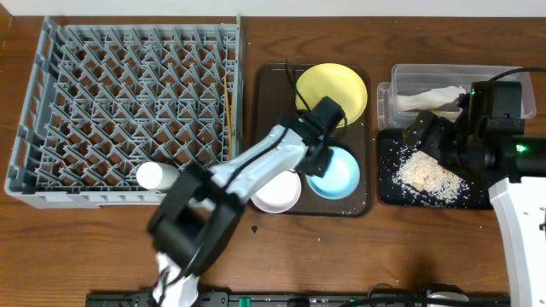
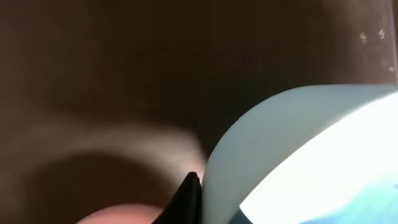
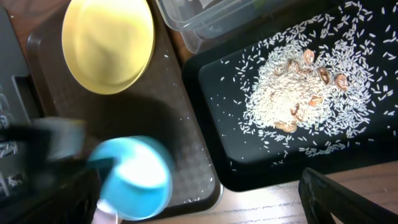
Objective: Sort waste into correct bins and load items into the dishwasher
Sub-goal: 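Carry the light-blue bowl into the dish rack and release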
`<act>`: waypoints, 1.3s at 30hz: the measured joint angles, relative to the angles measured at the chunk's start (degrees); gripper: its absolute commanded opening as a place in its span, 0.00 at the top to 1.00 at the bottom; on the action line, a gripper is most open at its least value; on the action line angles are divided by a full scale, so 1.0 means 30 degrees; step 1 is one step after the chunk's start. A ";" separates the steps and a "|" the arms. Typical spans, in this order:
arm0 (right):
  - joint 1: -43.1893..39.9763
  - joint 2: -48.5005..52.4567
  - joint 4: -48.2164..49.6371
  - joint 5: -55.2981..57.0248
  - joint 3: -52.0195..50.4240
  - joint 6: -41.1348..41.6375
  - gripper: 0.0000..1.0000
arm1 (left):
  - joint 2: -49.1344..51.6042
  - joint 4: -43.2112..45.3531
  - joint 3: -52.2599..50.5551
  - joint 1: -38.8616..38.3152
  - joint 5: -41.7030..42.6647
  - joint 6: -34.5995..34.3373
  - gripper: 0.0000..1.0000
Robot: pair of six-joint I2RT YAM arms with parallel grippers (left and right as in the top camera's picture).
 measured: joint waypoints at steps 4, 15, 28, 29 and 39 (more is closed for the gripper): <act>0.0000 0.0000 -0.0007 0.0007 0.0000 0.0000 0.01 | -0.3461 -0.1829 0.0736 0.0372 -0.5187 -0.0007 0.92; 0.0000 0.0000 0.0022 0.0000 0.0000 0.0007 0.01 | -0.5858 -0.4838 0.0889 0.3985 -1.7872 0.1523 0.93; 0.0000 0.0000 0.0007 0.0007 0.0000 0.0000 0.01 | -0.2098 -0.3293 0.0590 0.8546 -2.3088 0.2011 0.92; 0.0000 0.0000 0.0000 0.0000 0.0000 0.0000 0.01 | -0.1705 -0.2914 0.0583 0.8823 -2.3285 0.2025 0.92; 0.0000 0.0000 0.0015 0.0007 0.0000 0.0000 0.01 | 0.0291 -0.2295 0.0576 0.8830 -2.4946 0.2011 0.91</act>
